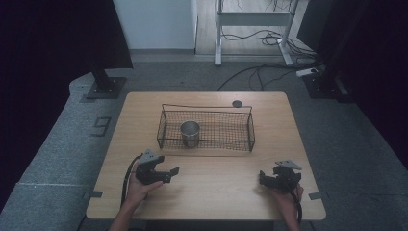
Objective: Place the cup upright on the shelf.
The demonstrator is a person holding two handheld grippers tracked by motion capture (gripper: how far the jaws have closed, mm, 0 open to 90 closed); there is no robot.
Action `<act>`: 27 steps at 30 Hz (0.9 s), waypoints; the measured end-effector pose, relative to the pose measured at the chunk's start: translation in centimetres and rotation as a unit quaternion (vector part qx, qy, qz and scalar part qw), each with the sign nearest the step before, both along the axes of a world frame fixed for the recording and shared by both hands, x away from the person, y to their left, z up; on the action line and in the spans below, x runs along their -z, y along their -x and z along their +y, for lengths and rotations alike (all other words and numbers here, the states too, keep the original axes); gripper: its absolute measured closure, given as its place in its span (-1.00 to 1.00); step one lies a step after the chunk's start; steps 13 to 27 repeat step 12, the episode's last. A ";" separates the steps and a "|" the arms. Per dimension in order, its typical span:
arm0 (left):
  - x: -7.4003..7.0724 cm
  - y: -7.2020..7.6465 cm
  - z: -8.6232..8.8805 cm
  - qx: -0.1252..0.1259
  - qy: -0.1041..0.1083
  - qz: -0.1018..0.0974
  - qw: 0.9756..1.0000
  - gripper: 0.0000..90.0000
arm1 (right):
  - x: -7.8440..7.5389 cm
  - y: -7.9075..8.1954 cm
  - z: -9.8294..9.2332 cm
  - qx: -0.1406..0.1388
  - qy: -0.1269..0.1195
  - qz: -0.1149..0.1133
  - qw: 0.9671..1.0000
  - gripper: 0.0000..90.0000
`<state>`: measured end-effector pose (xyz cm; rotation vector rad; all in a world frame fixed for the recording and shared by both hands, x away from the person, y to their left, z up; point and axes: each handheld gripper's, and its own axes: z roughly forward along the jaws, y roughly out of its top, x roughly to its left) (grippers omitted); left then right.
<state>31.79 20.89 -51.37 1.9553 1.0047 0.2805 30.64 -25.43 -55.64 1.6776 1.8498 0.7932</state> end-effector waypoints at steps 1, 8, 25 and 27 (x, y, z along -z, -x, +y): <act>0.2 0.2 -0.1 -0.004 -0.005 -0.005 1.000 -0.68 | 0.0 0.0 0.0 0.000 0.000 0.000 1.000 -0.98; 0.8 0.6 -0.5 0.004 -0.010 -0.004 1.000 -0.67 | 0.0 0.0 0.0 0.000 0.000 0.000 1.000 -0.98; 0.9 0.8 -0.7 0.009 -0.017 -0.005 1.000 -0.67 | 0.0 0.0 0.0 0.000 0.000 0.000 1.000 -0.98; 0.9 0.8 -0.7 0.009 -0.017 -0.005 1.000 -0.67 | 0.0 0.0 0.0 0.000 0.000 0.000 1.000 -0.98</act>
